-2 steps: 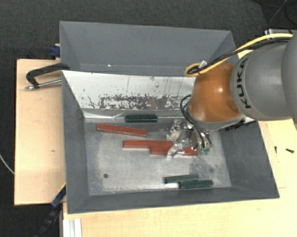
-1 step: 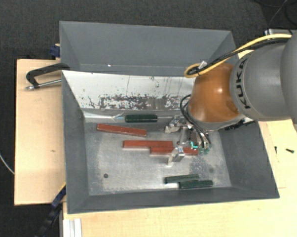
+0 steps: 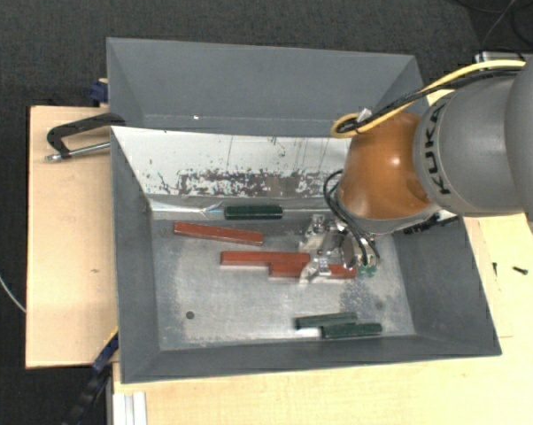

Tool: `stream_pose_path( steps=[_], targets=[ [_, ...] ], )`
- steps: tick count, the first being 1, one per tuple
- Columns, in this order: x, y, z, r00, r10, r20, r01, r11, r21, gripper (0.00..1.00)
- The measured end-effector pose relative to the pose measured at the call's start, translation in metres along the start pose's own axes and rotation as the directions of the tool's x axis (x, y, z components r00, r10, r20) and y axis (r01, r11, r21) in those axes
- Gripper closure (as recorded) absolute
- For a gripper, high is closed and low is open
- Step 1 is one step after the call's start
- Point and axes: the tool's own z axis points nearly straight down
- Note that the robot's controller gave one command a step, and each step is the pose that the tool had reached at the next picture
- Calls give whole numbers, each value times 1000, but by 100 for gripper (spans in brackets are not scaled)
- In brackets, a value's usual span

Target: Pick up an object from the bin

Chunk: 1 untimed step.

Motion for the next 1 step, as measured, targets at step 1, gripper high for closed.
stream_pose_path(
  steps=[1],
  targets=[
    [0,0,0,1000,0,0,0,1000,0,100]
  ],
)
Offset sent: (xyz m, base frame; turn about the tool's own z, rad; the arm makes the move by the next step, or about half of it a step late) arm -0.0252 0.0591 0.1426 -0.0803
